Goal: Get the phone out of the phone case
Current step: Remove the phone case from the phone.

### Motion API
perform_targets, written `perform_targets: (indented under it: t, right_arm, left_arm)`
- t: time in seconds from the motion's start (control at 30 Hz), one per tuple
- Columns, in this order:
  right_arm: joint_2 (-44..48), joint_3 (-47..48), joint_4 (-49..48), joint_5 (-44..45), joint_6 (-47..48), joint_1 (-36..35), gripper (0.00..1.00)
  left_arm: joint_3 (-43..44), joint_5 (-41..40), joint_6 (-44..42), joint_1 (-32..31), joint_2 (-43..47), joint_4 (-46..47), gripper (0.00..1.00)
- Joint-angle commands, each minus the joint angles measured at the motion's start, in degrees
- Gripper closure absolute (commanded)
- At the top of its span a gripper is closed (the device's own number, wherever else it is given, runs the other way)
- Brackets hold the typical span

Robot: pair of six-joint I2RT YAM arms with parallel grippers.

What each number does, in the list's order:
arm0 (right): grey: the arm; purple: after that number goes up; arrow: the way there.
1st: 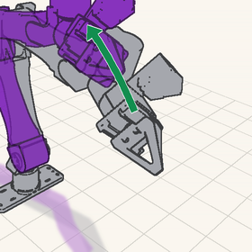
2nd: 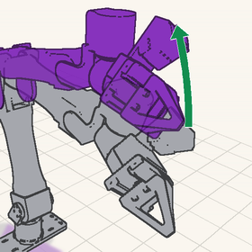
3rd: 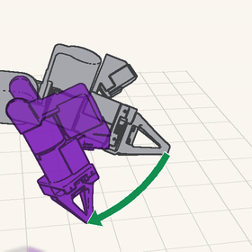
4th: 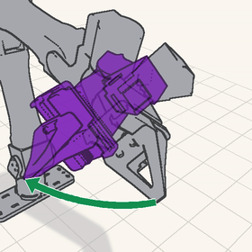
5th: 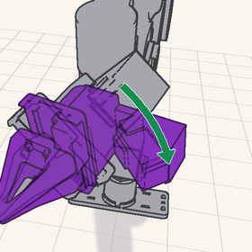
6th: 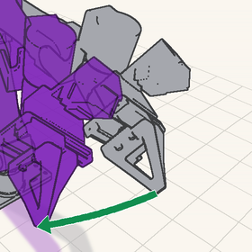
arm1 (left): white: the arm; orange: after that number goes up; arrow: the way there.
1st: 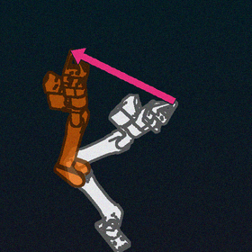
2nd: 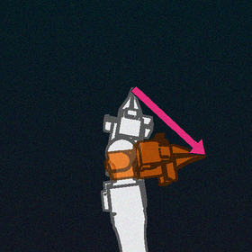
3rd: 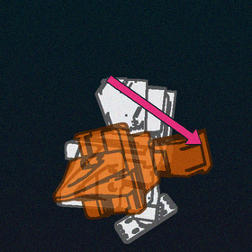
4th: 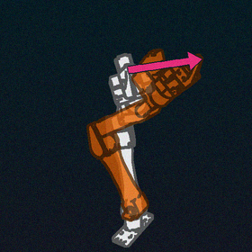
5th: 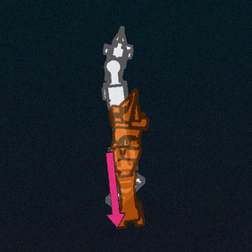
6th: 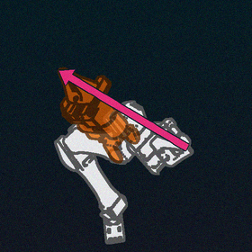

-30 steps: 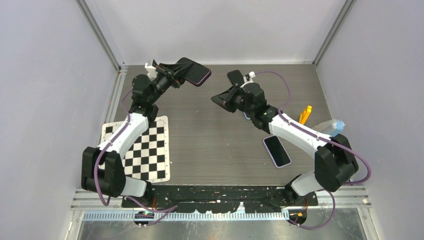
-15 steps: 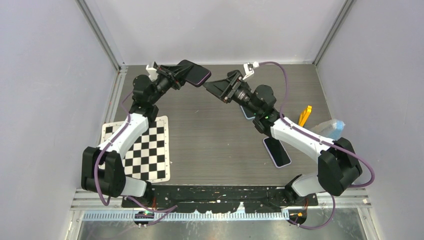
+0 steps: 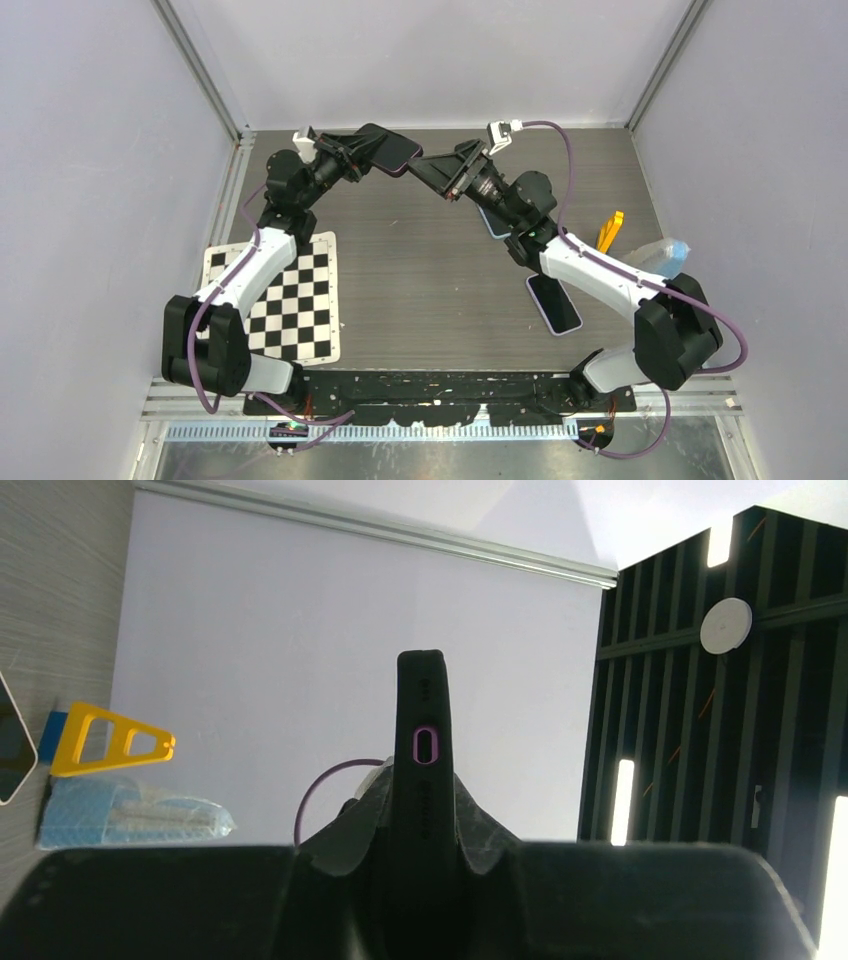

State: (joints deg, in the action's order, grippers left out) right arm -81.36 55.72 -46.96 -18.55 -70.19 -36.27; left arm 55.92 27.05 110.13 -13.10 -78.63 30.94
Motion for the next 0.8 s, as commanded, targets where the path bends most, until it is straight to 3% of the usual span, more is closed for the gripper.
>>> perform_targets:
  t: [0.0,0.2,0.4,0.63,0.77]
  right_arm:
    - [-0.87,2.7,-0.08,0.24,-0.18,-0.38,0.53]
    - [-3.23,3.66,4.67,0.83,-1.27,-0.46,0.75]
    - [-4.04,3.17,16.58,5.78,0.31,-0.47,0.96]
    - [-6.21,3.94,28.41,10.11,0.62,-0.47,0.99]
    - [-5.85,3.78,26.43,9.78,1.25,-0.47,0.99]
  left_arm:
    - [0.94,0.46,-0.17,-0.15,3.08,3.43,1.0]
    - [1.5,0.32,1.98,-0.17,3.27,5.0,1.0]
    - [2.85,-0.81,2.88,-0.36,3.07,6.75,1.0]
    - [5.58,-1.83,2.02,-0.85,2.23,7.53,1.0]
    - [5.19,-2.1,1.67,-0.98,2.35,7.55,1.0]
